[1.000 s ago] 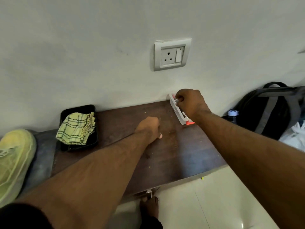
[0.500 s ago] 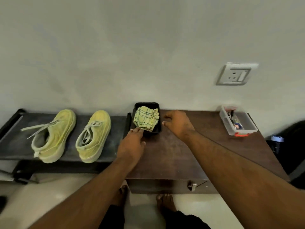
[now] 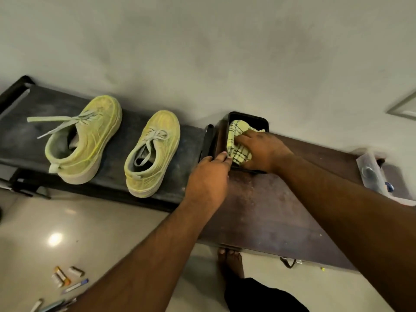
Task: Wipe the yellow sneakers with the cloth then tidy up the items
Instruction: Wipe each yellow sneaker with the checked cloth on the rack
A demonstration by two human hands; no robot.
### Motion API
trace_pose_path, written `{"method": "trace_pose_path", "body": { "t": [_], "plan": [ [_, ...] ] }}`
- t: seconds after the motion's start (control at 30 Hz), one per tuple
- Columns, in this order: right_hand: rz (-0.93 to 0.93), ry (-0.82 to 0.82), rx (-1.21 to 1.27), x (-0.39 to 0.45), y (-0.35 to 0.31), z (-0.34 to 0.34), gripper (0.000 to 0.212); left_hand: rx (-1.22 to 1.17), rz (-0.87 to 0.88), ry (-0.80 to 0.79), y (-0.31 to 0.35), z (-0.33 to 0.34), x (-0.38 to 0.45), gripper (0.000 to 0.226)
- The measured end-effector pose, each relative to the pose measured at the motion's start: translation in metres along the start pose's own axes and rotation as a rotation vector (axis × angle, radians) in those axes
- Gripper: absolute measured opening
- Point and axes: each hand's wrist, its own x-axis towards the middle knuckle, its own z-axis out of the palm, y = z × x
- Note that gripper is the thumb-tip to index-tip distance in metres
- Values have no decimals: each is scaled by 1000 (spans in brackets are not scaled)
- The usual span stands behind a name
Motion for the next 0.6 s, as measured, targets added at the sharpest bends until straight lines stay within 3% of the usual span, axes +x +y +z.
{"method": "trace_pose_path", "body": {
  "t": [0.2, 0.33, 0.43, 0.53, 0.6],
  "plan": [
    [6, 78, 5, -2, 1, 7, 54, 53, -18, -43, 4, -1, -8, 60],
    [91, 161, 171, -3, -3, -4, 42, 84, -44, -208, 8, -8, -18, 78],
    [366, 420, 603, -16, -17, -26, 35, -40, -51, -303, 3, -27, -34, 88],
    [572, 804, 1137, -34, -40, -55, 24, -180, -48, -240, -6, -55, -65, 80],
    [609, 987, 1631, -44, -63, -67, 18, -259, -79, -162, -18, -71, -90, 70]
  ]
}}
